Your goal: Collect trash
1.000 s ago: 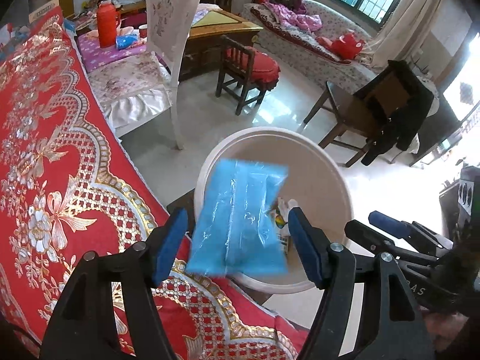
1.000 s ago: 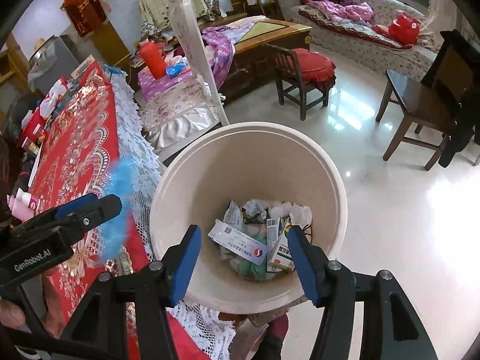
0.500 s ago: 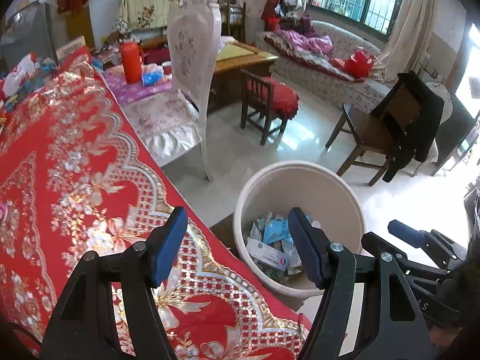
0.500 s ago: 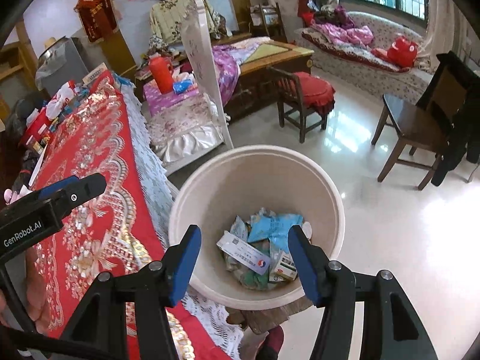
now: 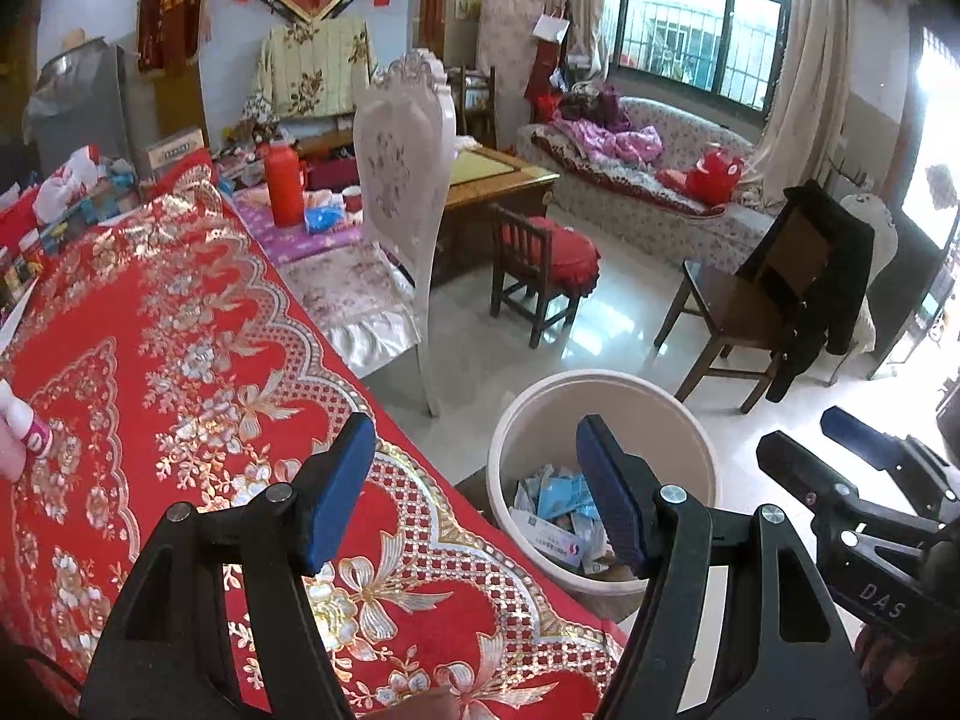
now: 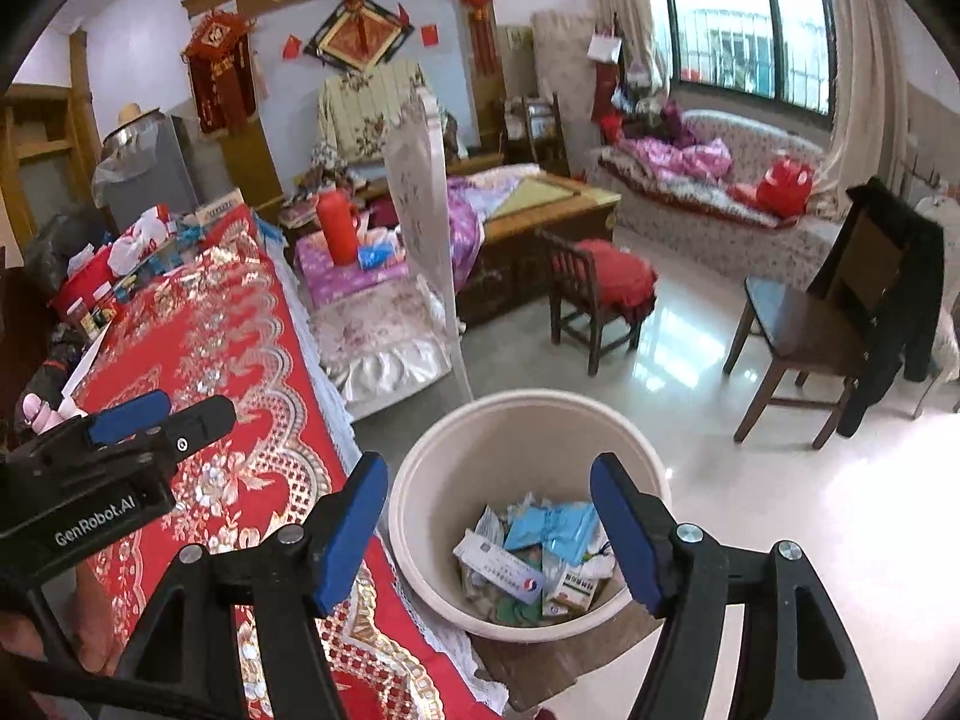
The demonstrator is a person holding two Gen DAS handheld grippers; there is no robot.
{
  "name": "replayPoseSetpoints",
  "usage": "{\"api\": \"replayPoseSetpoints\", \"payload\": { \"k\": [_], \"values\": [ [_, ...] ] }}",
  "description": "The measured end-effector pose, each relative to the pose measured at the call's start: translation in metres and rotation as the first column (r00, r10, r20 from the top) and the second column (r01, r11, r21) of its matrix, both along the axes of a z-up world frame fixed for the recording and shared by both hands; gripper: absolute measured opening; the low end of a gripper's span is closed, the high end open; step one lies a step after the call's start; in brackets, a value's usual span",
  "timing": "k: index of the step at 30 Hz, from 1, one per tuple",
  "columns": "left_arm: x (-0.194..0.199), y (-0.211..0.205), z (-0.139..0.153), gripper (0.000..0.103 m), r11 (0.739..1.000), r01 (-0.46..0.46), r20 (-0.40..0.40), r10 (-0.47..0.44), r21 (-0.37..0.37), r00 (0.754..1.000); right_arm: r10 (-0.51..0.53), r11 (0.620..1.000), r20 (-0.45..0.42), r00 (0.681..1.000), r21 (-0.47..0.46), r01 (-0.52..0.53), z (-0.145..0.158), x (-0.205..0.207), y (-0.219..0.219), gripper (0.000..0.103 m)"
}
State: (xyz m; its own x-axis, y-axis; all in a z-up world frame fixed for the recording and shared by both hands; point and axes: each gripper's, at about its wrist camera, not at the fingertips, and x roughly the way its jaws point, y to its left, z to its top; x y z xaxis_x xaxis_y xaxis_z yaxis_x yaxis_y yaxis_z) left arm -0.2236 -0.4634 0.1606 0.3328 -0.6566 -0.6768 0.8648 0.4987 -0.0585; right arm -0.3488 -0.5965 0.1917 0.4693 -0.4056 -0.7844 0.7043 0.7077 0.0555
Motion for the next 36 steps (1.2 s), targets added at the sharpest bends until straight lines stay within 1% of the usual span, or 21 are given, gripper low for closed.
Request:
{"api": "replayPoseSetpoints", "payload": {
  "k": [2,5,13,24,36],
  "values": [
    [-0.001,0.003,0.001,0.069,1.0,0.002,0.008,-0.002,-0.006,1.0,0.001,1.0,0.005,1.0,-0.023,-0.001,0.007,-0.002,0.007,0.074],
    [-0.004,0.008,0.002,0.069,1.0,0.005,0.016,-0.004,-0.014,1.0,-0.002,0.999,0.014,1.0,-0.048,0.003,0.015,-0.005,0.013,0.074],
    [-0.004,0.018,0.005,0.069,1.0,-0.003,0.028,0.004,-0.03,1.0,-0.02,0.998,0.026,0.999,-0.065,0.022,0.027,-0.013,0.021,0.074],
    [-0.004,0.022,0.005,0.069,0.999,-0.007,0.035,0.008,-0.031,0.999,-0.02,0.997,0.022,1.0,-0.072,0.021,0.03,-0.014,0.023,0.075],
    [-0.003,0.023,0.003,0.069,1.0,-0.001,0.048,0.002,-0.02,0.999,-0.022,0.998,0.015,1.0,-0.062,0.023,0.03,-0.018,0.013,0.075]
  ]
}}
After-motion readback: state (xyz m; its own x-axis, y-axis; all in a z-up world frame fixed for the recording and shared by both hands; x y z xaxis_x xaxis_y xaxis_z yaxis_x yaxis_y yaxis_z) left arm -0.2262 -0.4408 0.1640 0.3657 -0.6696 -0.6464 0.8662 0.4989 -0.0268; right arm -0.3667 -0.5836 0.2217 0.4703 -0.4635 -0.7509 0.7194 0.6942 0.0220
